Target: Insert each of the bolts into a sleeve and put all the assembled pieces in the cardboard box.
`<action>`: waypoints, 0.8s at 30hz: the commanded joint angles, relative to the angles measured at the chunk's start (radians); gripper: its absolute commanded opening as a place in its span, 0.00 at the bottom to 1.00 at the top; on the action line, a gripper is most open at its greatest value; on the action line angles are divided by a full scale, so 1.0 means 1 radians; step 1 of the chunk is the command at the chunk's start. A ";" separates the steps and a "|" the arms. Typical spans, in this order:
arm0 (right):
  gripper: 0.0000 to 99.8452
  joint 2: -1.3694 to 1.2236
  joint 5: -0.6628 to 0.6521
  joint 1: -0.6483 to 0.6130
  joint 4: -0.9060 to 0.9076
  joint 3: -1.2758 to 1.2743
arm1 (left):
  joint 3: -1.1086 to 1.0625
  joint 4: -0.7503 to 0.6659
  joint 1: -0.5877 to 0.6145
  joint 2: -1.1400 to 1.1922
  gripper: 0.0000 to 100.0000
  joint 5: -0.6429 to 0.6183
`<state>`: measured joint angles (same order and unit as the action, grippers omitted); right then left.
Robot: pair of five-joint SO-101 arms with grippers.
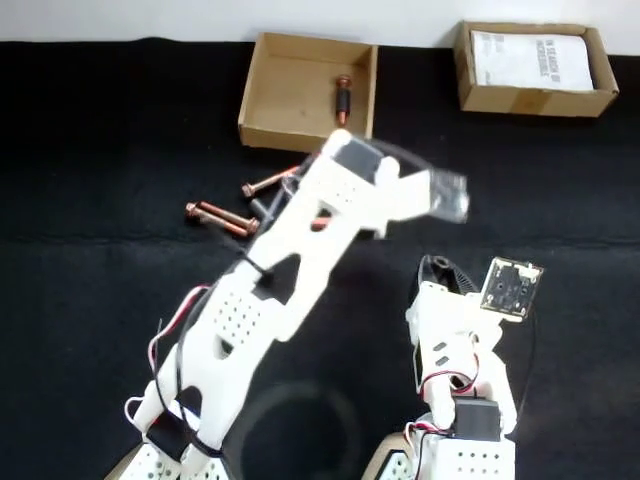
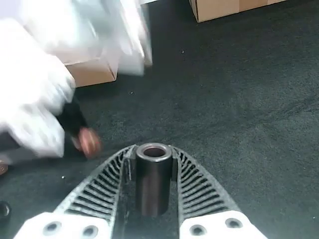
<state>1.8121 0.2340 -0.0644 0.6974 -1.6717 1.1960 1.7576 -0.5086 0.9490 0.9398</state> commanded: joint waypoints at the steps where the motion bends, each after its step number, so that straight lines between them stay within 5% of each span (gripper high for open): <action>1: 0.01 0.021 0.005 -0.059 -0.024 -0.116 | 0.045 0.015 0.036 -0.209 0.01 -0.255; 4: 0.01 0.021 0.005 -0.114 -0.050 -0.119 | 0.044 0.017 0.068 -0.317 0.01 -0.373; 10: 0.01 0.018 0.000 -0.188 -0.150 -0.128 | 0.044 0.017 0.165 -0.490 0.01 -0.411; 18: 0.01 0.016 -0.002 -0.282 -0.263 -0.128 | 0.051 0.017 0.209 -0.725 0.01 -0.882; 24: 0.01 0.016 0.005 -0.338 -0.278 -0.128 | 0.044 0.017 0.205 -0.905 0.01 -1.049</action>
<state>1.8121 0.2340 -0.3790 0.4411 -1.6717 1.2022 1.7714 -0.3107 0.1450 -0.0545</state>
